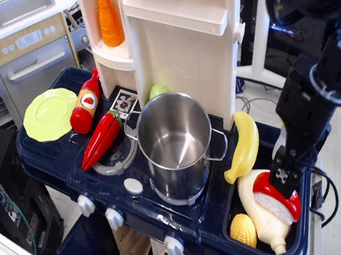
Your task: Put sushi in pot or pan
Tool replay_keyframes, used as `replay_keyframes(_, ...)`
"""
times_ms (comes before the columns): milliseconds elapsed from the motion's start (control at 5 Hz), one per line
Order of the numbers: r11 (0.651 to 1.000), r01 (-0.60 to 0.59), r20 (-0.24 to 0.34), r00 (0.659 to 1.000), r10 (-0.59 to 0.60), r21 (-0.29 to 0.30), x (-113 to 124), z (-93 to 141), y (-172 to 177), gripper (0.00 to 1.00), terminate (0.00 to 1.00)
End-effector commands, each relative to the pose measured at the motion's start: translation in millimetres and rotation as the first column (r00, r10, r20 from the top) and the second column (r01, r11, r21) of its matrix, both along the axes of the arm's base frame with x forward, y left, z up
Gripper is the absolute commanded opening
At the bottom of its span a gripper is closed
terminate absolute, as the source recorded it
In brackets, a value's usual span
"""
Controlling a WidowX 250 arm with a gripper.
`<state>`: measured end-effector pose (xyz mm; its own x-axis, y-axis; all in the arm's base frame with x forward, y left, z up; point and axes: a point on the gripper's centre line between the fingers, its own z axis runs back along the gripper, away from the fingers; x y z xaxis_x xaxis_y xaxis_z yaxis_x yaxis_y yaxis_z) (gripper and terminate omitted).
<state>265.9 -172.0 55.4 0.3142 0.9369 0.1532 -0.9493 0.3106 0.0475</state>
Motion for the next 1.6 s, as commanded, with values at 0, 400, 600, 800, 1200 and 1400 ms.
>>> replay_keyframes(0,0.999,-0.033,0.023,0.999,0.034,-0.037,11.2,-10.1,10.2,1.0,0.0)
replay_keyframes(400,0.993,-0.114,0.088,0.989,0.115,-0.021,6.4,-32.0,12.5,0.0,0.0)
replay_keyframes(600,0.994,-0.107,0.052,0.993,0.107,-0.001,7.8,-18.5,10.3,0.0,0.0)
replay_keyframes(800,0.997,-0.075,-0.041,0.996,0.076,0.033,-7.7,30.1,24.2,0.0,0.0)
replay_keyframes(1200,0.992,0.092,-0.114,0.99,-0.082,0.085,-8.3,88.1,112.3,0.0,0.0)
replay_keyframes(1400,0.985,0.143,-0.059,0.989,-0.137,0.101,-2.9,72.9,143.8,0.0,0.0)
